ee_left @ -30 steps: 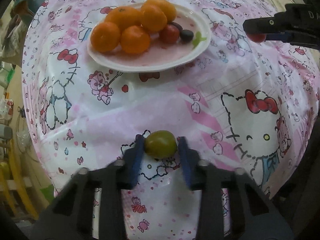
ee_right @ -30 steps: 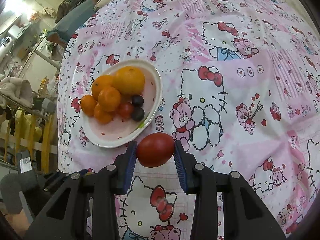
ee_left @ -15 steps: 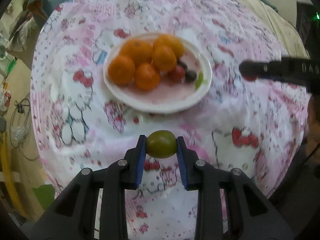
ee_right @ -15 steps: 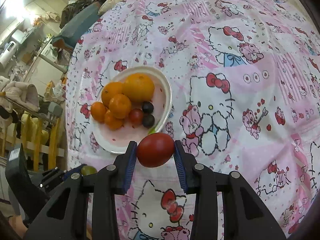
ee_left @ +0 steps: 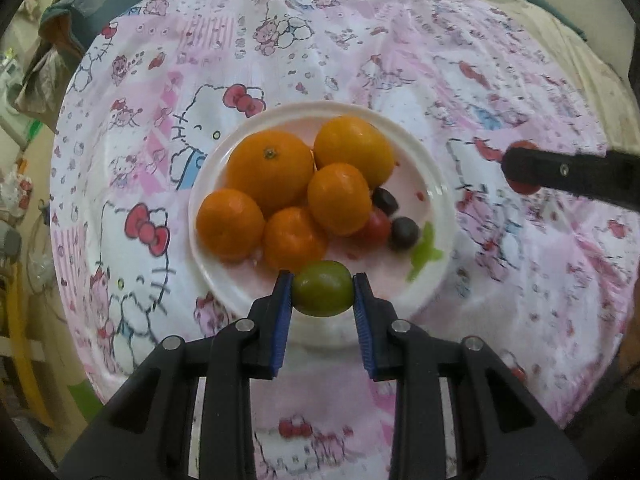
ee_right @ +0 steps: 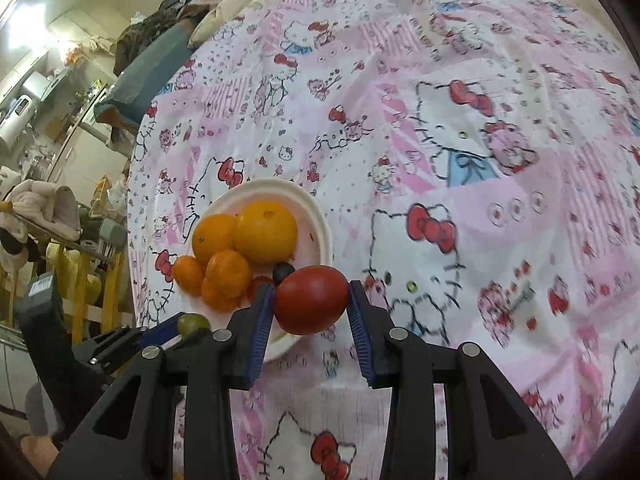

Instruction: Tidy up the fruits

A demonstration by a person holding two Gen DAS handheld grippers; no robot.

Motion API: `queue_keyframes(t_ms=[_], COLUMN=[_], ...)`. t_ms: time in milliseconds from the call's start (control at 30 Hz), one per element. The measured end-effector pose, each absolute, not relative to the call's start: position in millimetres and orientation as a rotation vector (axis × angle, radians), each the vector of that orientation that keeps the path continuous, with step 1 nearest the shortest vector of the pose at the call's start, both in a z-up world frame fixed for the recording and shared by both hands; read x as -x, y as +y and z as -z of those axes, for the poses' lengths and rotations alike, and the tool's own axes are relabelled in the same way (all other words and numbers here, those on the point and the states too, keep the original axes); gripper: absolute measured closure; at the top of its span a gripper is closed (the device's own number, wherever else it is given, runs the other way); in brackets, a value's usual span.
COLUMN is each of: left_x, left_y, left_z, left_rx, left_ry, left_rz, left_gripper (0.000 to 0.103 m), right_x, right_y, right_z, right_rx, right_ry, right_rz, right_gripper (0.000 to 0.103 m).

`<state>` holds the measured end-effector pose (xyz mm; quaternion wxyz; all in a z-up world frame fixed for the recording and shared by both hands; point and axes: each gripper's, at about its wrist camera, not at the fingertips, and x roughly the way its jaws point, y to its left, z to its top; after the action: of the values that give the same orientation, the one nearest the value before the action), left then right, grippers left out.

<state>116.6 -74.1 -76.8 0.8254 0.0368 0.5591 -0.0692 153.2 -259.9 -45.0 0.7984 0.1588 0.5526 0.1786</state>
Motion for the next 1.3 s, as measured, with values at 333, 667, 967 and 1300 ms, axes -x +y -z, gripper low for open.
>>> queue_keyframes(t_ms=[333,667,967,1300], left_x=[-123,-128,-128,-125], left_y=[-74,-72,-72,-71], left_z=[94,93,88,78], left_rx=[-0.066,-0.024,0.003,0.023], left_ry=[1.228,1.234,1.212,1.173], left_rz=[0.131,0.130,0.132,0.143], left_gripper=[0.077,0.076,0.040,0.029], right_x=[-170,-171,-171,-170], right_y=[-232,-227,-229,-236], right_z=[79,91,91,77], right_rx=[-0.311,-0.320,-0.343,-0.380], right_ry=[1.266,1.290,1.287,1.239], right_rz=[-0.424,-0.413,-0.415,-0.415], right_gripper=[0.064,0.062,0.061,0.039])
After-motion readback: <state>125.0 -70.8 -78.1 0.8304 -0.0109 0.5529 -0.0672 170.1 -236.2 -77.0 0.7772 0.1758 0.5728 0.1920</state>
